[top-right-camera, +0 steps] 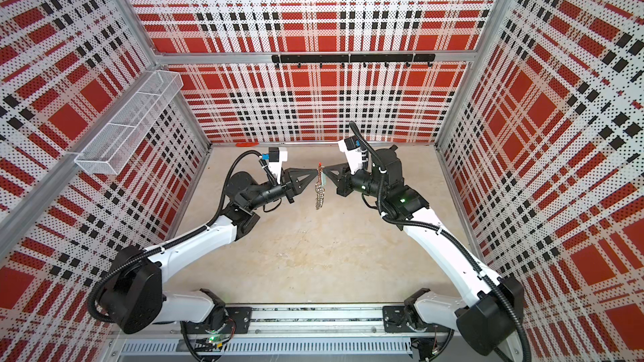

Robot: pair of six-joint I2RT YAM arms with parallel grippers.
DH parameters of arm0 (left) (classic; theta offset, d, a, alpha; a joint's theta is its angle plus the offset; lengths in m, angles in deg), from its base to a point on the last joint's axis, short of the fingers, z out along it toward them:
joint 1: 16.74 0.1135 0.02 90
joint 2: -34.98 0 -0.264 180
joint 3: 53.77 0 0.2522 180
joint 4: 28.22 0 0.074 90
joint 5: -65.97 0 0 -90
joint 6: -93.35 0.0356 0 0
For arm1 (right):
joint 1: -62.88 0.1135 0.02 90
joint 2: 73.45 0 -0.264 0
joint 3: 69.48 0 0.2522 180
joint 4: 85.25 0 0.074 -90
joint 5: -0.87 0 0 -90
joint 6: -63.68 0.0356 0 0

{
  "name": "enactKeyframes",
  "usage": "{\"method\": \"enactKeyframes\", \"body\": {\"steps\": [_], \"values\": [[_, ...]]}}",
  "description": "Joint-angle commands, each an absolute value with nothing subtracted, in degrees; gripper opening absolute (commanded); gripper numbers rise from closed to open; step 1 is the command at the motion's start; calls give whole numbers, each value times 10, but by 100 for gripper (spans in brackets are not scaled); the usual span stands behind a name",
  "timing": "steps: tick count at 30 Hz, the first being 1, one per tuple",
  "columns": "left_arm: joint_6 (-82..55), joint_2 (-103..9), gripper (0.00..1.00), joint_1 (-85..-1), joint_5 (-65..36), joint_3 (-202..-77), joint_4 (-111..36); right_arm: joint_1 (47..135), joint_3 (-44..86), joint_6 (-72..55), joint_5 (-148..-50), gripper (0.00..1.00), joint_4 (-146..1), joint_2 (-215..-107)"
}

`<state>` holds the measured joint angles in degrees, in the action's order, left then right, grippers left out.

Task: Put the keys on the keyring
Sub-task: 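Lower the plate with the left gripper while the right gripper lowers the key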

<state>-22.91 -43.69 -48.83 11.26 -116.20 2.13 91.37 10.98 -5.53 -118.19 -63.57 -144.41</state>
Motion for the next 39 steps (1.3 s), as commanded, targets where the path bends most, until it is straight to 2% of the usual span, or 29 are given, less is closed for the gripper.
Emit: {"method": "enactKeyframes", "body": {"steps": [1, 5, 14, 24, 30, 35, 39], "values": [[-201, -396, 0, -501, 89, -1144, 100, 897, 93, -27, -1170, 0, -633, -1459], [-181, -383, 0, -506, 58, -1115, 149, 889, 78, -1, -1195, 0, -632, -1462], [-30, -388, 0, -540, 30, -1072, 228, 875, 63, 72, -1271, 0, -634, -1477], [-31, -414, 0, -539, 30, -1099, 247, 850, 32, 165, -1385, 0, -712, -1500], [-56, -423, 0, -531, 22, -1097, 244, 845, 44, 142, -1351, 0, -688, -1494], [-120, -420, 0, -498, -22, -1084, 211, 843, 52, 62, -1254, 0, -611, -1510], [-121, -397, 0, -492, -79, -1060, 150, 843, 24, -2, -1176, 0, -583, -1520]]}}
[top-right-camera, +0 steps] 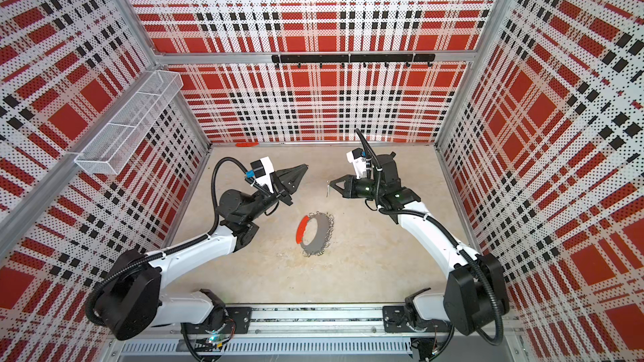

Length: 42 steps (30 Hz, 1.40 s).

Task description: Put the keys on the keyring

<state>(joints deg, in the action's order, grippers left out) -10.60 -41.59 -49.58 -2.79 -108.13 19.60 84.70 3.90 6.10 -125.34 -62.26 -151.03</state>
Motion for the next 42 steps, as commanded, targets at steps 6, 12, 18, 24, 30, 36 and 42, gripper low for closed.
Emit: {"method": "enactKeyframes", "body": {"steps": [6, 12, 18, 24, 30, 36, 42], "values": [[-106, -353, 7, -531, -238, -1030, -20, 842, -41, -46, -1072, 0, -562, -1507], [-148, -344, 22, -572, -301, -969, -99, 843, -113, -67, -985, 0, -554, -1478], [-203, -415, 29, -611, -286, -963, -94, 843, -135, -84, -896, 0, -512, -1464], [-254, -527, 32, -641, -263, -1006, -90, 836, -124, -79, -909, 0, -541, -1566], [-296, -609, 33, -643, -248, -1054, -95, 836, -118, -63, -940, 0, -608, -1634], [-287, -630, 39, -641, -273, -1079, -117, 832, -125, -41, -967, 0, -706, -1670], [-306, -656, 39, -625, -267, -1099, -133, 821, -120, -11, -1022, 0, -725, -1698]]}}
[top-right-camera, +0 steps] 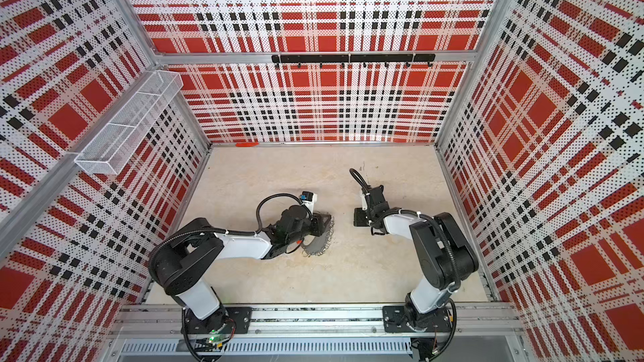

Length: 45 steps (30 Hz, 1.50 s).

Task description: Put the keys on the keyring

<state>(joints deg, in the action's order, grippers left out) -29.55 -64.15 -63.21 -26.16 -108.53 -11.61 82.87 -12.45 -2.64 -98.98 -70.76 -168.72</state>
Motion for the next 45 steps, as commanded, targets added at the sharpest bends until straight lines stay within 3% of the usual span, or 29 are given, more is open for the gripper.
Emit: {"method": "enactKeyframes", "body": {"steps": [1, 11, 16, 25, 29, 32, 39, 43, 45], "values": [[-309, -662, 39, -626, -273, -1101, -131, 821, -129, -13, -1029, 0, -728, -1691], [-279, -740, 35, -632, -330, -1224, -281, 821, -190, -30, -1011, 0, -753, -1640], [-275, -778, 27, -632, -355, -1282, -353, 821, -210, -26, -1014, 0, -762, -1621], [-288, -792, 26, -636, -360, -1301, -387, 821, -210, -32, -1025, 0, -766, -1608], [-284, -786, 8, -637, -363, -1304, -395, 821, -210, -29, -1027, 0, -776, -1611], [-274, -772, 0, -636, -369, -1306, -407, 821, -211, -26, -1021, 0, -788, -1613], [-254, -710, 1, -635, -388, -1277, -415, 821, -204, -28, -1024, 0, -789, -1615], [-268, -646, 30, -623, -416, -1226, -407, 821, -204, -19, -1036, 0, -789, -1611], [-296, -614, 36, -610, -423, -1198, -405, 822, -210, -7, -1034, 0, -806, -1613]]}}
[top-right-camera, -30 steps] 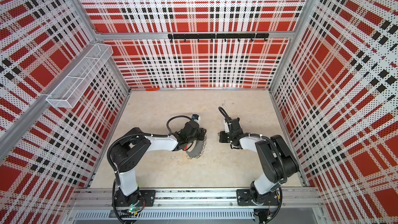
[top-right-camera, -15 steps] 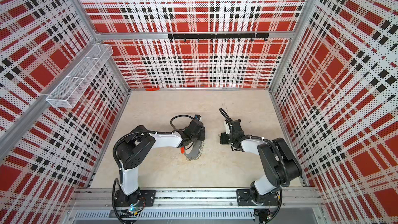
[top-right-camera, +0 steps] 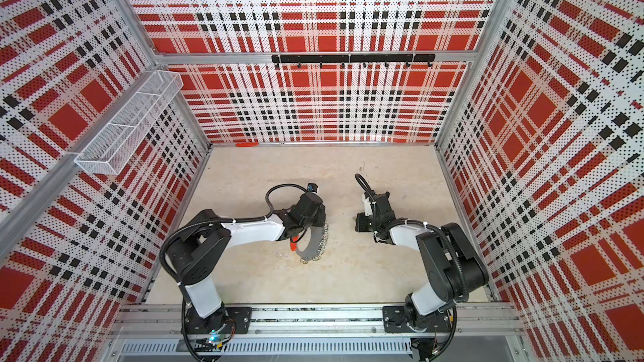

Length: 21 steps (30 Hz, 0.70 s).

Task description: Put the keys on the keyring

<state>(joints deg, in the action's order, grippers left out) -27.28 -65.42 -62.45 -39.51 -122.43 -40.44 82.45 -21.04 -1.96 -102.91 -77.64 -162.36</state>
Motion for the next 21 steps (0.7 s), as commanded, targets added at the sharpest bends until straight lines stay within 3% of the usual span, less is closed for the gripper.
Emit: {"method": "enactKeyframes", "body": {"steps": [1, 7, 21], "values": [[-322, -602, 37, -600, -425, -1185, -405, 823, -209, -3, -1038, 0, -815, -1617], [-390, -580, 35, -592, -394, -1118, -321, 832, -170, -13, -1054, 0, -787, -1643], [-352, -652, 38, -574, -325, -1170, -325, 833, -181, -19, -1053, 0, -780, -1630]]}}
